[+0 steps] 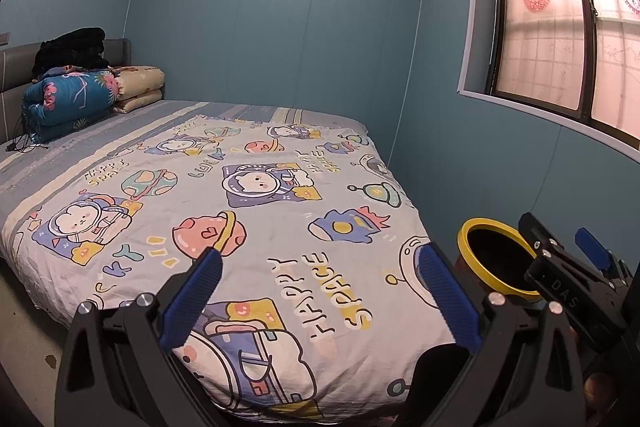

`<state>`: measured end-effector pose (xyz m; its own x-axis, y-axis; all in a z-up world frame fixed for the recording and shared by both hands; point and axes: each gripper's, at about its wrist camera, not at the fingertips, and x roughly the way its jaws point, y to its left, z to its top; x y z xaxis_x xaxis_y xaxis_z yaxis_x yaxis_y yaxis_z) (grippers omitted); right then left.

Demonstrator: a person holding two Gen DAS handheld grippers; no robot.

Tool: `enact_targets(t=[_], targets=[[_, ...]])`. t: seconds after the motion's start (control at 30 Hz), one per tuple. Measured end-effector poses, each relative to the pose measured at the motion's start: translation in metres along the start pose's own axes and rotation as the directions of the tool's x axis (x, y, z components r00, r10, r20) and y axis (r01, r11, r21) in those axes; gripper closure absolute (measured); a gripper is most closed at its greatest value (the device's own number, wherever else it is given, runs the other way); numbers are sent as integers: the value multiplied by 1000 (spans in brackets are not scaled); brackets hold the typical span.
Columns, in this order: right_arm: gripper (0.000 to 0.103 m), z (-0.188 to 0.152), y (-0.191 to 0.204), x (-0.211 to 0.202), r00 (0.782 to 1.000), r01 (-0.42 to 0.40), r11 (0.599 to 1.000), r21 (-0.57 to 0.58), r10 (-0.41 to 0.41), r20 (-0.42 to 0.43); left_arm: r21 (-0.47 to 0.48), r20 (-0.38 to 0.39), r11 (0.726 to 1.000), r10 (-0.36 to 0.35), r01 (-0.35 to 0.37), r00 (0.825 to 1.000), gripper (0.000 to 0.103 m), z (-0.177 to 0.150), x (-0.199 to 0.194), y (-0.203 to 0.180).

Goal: Collect trash

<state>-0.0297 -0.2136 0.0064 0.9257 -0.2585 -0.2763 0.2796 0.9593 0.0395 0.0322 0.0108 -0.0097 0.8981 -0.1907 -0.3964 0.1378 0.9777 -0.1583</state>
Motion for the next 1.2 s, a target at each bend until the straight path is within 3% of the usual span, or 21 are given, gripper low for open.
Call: enact_targets(t=[1.2], targets=[[8, -3, 2, 5, 1000, -6, 1000, 2, 6, -15, 11, -33, 1000, 0, 1, 999, 8, -1, 8, -1]])
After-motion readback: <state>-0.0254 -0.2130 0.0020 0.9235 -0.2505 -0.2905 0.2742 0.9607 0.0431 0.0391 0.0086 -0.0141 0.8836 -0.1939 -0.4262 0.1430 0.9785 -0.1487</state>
